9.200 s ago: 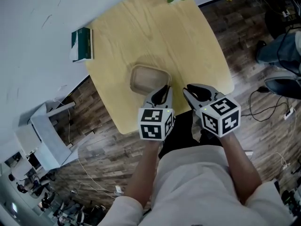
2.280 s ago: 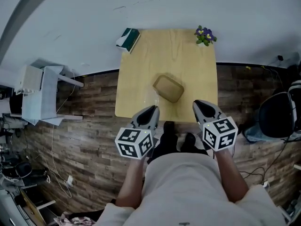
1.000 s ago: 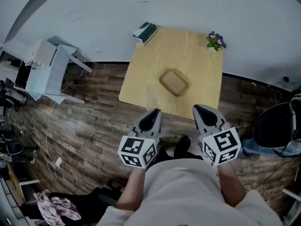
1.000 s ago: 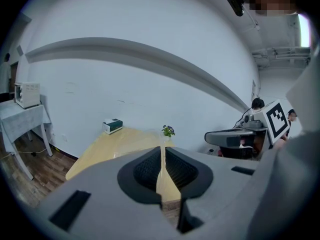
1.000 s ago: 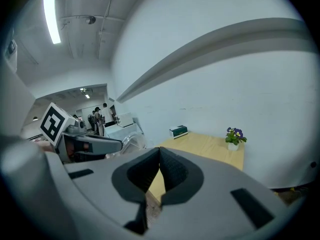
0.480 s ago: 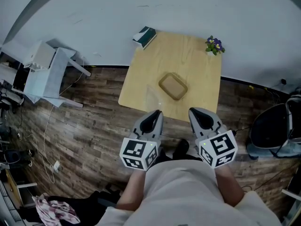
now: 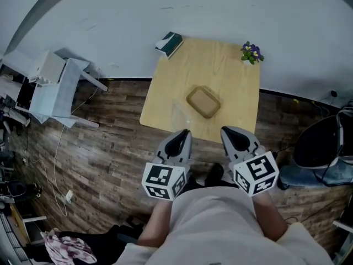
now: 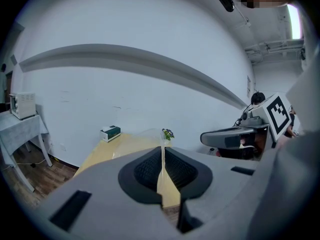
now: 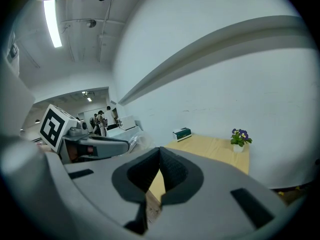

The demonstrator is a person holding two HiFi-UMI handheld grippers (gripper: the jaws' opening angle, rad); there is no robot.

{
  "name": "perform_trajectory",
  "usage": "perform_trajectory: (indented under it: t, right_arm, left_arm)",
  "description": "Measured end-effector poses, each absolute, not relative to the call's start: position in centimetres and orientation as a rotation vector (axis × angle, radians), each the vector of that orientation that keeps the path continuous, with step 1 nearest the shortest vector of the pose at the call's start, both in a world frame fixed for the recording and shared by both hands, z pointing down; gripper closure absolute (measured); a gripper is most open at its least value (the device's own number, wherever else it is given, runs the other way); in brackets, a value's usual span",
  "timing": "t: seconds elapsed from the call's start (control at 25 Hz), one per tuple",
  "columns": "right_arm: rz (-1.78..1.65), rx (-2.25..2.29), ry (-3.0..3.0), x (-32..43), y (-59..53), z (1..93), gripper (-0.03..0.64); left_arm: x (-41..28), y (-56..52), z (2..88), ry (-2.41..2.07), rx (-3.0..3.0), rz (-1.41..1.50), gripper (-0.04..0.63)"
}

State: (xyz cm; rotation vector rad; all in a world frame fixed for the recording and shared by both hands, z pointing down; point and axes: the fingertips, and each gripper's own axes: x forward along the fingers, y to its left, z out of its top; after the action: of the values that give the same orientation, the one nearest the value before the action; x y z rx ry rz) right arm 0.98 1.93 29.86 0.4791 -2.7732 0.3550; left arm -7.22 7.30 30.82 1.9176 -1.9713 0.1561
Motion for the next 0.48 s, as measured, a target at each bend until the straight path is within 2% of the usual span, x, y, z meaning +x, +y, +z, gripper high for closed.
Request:
perform_trajectory:
  t: [0.48]
  right_arm:
    - [0.343,0.469,-2.776,0.63,1.36,29.74,0.614]
  left_arm:
    - [-7.1,6.68,30.62,-1.974,1.922,0.166,0.572]
